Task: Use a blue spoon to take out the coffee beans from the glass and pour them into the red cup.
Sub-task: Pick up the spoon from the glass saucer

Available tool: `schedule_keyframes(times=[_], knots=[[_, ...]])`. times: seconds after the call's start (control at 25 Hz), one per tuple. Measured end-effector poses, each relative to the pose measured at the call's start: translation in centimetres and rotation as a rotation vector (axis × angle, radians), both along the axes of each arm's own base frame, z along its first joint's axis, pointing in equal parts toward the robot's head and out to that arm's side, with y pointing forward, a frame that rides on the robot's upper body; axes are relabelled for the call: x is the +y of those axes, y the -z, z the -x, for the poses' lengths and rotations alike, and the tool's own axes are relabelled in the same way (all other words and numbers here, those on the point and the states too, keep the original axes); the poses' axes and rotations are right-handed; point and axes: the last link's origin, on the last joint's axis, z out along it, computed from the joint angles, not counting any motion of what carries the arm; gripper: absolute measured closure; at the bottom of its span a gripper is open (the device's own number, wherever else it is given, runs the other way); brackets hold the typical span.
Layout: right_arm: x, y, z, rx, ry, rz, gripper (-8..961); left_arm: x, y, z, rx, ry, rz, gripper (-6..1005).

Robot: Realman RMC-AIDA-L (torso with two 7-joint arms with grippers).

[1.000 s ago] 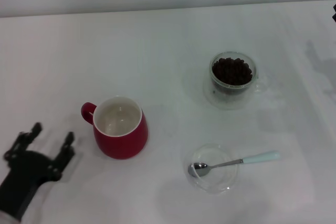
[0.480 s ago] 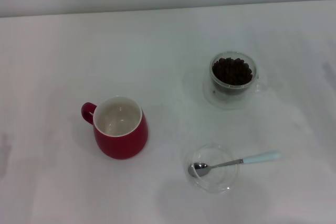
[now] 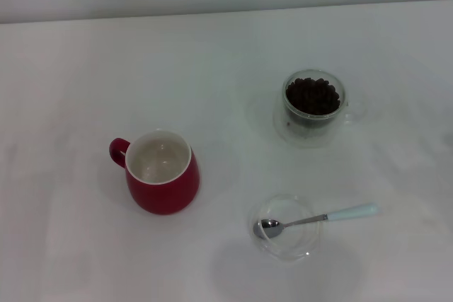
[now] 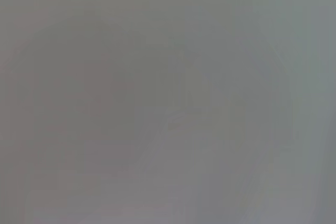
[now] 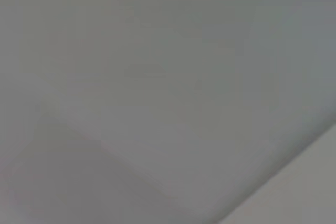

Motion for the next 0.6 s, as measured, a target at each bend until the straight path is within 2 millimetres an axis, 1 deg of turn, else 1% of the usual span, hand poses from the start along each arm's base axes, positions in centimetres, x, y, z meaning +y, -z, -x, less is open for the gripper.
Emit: schedule_keyframes(times=[0.28, 0.52, 0.6], knots=[[-1.2, 3.2, 1.3, 0.027, -0.073, 0.197, 88, 1.2, 0.1, -0.4, 0.017, 0.008, 0.011, 257], [-1.9, 5.6, 2.3, 0.032, -0.125, 0.331, 89, 0.9, 0.3, -0.3, 0.013, 0.002, 0.018, 258], [-2.0, 5.8, 2.4, 0.033, -0.130, 0.345, 92, 0.9, 0.3, -0.2, 0.013, 0.002, 0.018, 258]])
